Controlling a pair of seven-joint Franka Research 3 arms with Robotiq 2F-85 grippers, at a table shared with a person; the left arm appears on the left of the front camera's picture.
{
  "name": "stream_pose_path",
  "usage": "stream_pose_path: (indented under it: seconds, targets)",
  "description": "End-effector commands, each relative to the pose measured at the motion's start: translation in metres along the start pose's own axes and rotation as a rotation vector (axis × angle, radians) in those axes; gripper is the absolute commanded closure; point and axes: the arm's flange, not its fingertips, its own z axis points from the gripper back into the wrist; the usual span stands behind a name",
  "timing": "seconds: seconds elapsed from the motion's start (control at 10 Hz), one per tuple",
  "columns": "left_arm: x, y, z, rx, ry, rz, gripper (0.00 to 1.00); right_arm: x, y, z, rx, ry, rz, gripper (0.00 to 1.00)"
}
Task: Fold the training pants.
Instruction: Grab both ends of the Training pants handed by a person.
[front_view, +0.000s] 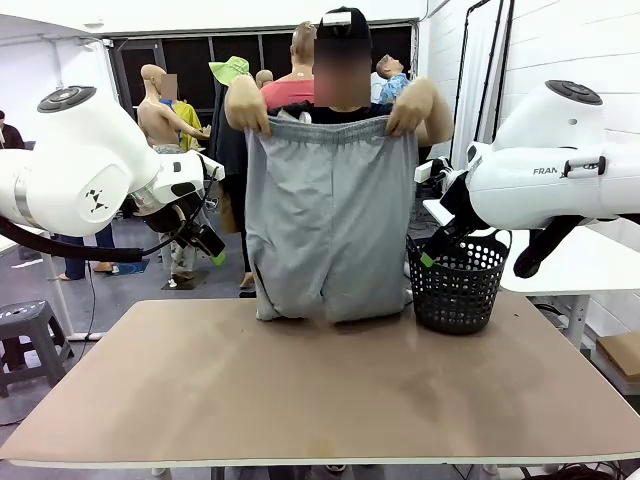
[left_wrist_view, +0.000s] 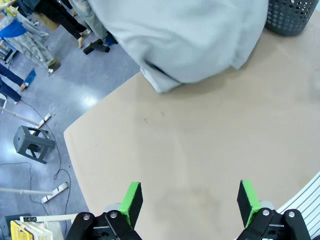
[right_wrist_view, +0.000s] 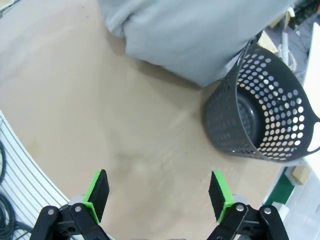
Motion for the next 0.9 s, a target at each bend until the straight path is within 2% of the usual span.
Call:
stream_pose_path:
  seconds: [0.0, 0.8]
  targets:
    - [0.0003, -0.0007, 0.0006, -0.002, -0.002, -0.001, 0.00, 0.0006, -0.0003, 0.0001, -0.002, -0.005, 0.001, 0.00]
    - [0.0003, -0.0007, 0.0006, -0.002, -0.002, -0.001, 0.00, 0.0006, -0.0003, 0.0001, -0.002, -0.005, 0.001, 0.00]
